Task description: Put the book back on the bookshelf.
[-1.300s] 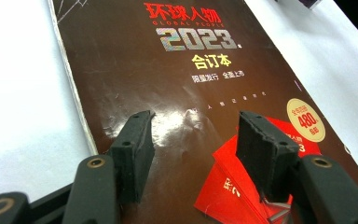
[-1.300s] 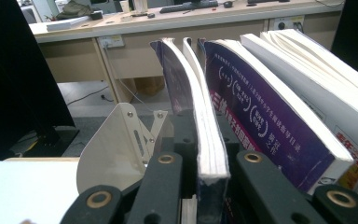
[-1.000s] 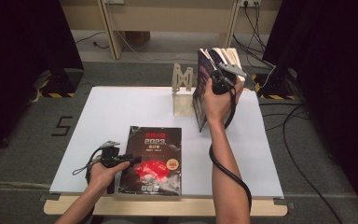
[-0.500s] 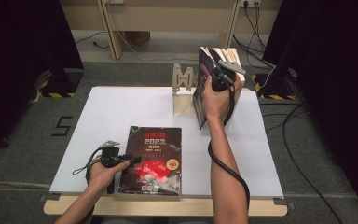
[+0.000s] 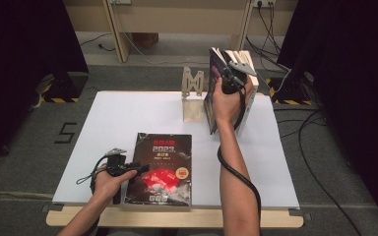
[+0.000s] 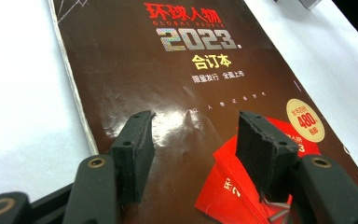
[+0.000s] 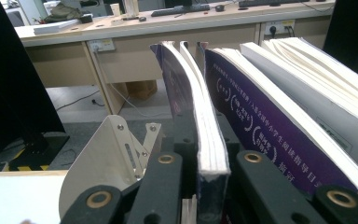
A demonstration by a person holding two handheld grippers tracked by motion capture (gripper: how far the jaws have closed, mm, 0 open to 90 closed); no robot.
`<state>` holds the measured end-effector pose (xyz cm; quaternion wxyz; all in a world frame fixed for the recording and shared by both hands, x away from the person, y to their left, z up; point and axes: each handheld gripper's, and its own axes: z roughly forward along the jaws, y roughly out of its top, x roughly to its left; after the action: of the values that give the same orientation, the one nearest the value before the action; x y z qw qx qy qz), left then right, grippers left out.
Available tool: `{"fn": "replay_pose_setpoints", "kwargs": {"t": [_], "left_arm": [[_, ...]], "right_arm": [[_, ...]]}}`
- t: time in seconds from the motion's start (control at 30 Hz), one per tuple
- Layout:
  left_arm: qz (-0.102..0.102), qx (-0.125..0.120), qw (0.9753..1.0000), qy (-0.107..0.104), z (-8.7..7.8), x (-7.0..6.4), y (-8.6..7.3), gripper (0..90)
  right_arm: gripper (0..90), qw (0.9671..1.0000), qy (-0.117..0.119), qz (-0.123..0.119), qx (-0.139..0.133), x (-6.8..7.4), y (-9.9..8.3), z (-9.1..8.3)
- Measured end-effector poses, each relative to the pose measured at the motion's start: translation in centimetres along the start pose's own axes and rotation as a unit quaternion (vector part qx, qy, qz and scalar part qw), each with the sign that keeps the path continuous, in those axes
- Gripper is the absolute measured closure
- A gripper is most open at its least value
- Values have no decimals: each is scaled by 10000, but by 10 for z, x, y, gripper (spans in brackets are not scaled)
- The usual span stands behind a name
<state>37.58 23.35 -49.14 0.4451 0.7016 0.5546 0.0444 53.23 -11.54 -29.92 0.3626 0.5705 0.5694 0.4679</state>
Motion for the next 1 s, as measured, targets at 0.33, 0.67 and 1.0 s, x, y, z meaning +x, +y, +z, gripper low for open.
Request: {"fn": "replay_pose_setpoints", "kwargs": {"t": [0.33, 0.67, 1.0], "left_arm": [[-5, 0, 10000, 8, 0, 0, 0, 452], [-8, -9, 10000, 5, 0, 1, 0, 452], [10, -2, 10000, 20, 0, 0, 0, 451]], "right_arm": [[843, 10000, -56, -8, 16, 2, -3, 7], [841, 9999, -82, -78, 30, 2, -8, 9], [791, 9997, 136, -26, 182, 1, -11, 1]]}}
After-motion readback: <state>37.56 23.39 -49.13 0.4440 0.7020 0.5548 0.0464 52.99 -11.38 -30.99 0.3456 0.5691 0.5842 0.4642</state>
